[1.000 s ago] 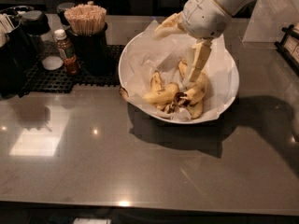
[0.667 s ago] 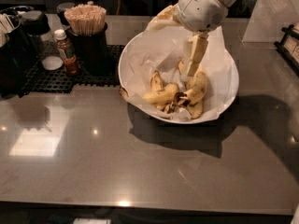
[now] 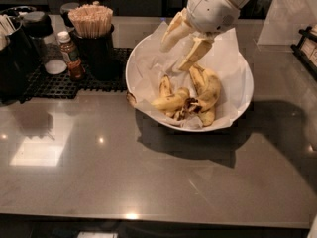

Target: Pick banana from white bowl

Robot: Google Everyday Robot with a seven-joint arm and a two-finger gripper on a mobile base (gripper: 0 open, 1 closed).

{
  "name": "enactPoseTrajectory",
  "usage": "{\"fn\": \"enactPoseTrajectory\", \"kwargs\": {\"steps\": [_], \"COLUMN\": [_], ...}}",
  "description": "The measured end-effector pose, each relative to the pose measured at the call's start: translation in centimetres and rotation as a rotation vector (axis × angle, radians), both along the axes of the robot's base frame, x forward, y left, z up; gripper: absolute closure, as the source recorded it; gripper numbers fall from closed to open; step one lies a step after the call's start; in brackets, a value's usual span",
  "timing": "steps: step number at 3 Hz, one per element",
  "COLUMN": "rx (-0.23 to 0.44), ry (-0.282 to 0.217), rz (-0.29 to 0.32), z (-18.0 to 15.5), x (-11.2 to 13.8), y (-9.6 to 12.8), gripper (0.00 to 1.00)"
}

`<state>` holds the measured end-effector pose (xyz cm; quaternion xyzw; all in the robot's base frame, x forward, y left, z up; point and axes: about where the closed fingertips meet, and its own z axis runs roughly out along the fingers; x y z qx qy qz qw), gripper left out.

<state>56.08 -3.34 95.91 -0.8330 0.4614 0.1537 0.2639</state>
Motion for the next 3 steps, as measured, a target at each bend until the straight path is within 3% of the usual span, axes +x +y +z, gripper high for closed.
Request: {"fn": "enactPoseTrajectory", "kwargs": {"steps": [1,2,3], "rx": [0.010,0.005,-0.013], "ry": [0.015,0.054,0.083], "rz": [0.003,0.007,0.011], "z": [-0.7,-1.5,-1.8], "x": [0.1,0.0,0.2], "y": [0.3,0.5,0.7], "gripper": [0.52,0.33,0.25]}}
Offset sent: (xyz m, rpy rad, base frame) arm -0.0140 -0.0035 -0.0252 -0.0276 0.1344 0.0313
